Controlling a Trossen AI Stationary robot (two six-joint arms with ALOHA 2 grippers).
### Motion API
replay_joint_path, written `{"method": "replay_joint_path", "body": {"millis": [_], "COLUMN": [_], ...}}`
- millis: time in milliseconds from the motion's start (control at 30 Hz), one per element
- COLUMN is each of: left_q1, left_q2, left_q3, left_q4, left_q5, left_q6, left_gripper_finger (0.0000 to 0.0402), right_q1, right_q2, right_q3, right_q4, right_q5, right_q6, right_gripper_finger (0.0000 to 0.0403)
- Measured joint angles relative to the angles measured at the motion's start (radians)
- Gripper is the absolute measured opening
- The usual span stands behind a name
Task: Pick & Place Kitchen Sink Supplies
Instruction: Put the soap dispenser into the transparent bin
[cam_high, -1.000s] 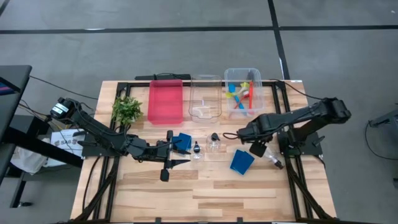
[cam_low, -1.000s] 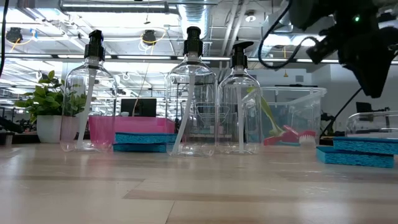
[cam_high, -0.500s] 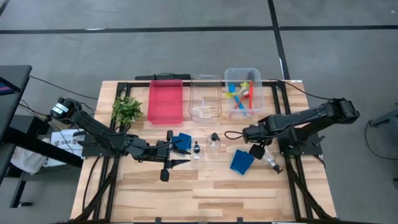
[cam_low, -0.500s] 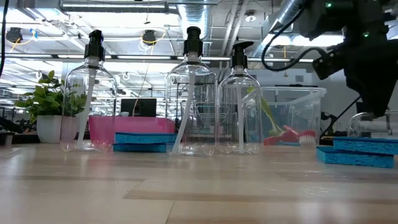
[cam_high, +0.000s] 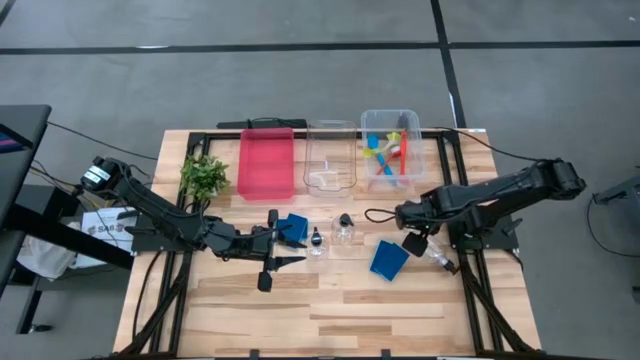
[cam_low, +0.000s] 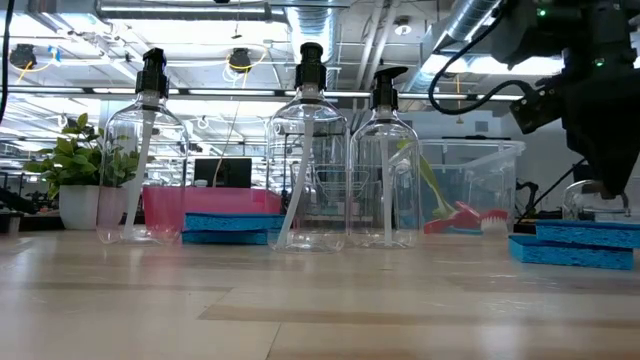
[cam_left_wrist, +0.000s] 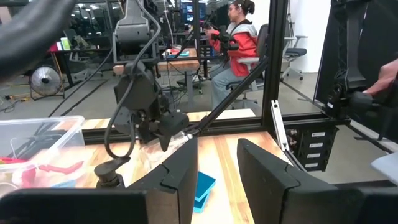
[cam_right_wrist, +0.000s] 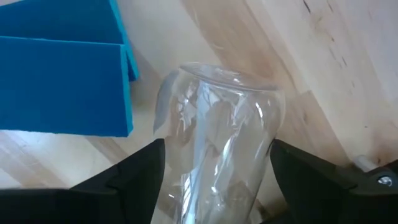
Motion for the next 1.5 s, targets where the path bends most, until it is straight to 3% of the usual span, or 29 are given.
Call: {"method": "replay_joint_path", "body": {"millis": [1133, 1500], "left_q1": [0.0, 0.0], "left_q2": [0.0, 0.0], "left_q3": [0.0, 0.0], "left_q4": [0.007, 0.012], "left_q5": [0.0, 0.0], "left_q6": [0.0, 0.0], "left_gripper_finger": [0.0116, 0.0116], "right_q1": [-0.002, -0.001], "right_q2": [0.006, 0.01], "right_q3": [-0.002, 0.102], "right_q4": [0.037, -0.059], "right_q5": [-0.022, -0.025], "right_q6": [-0.04, -0.083], "right_gripper_finger": [0.0276, 0.0276]}}
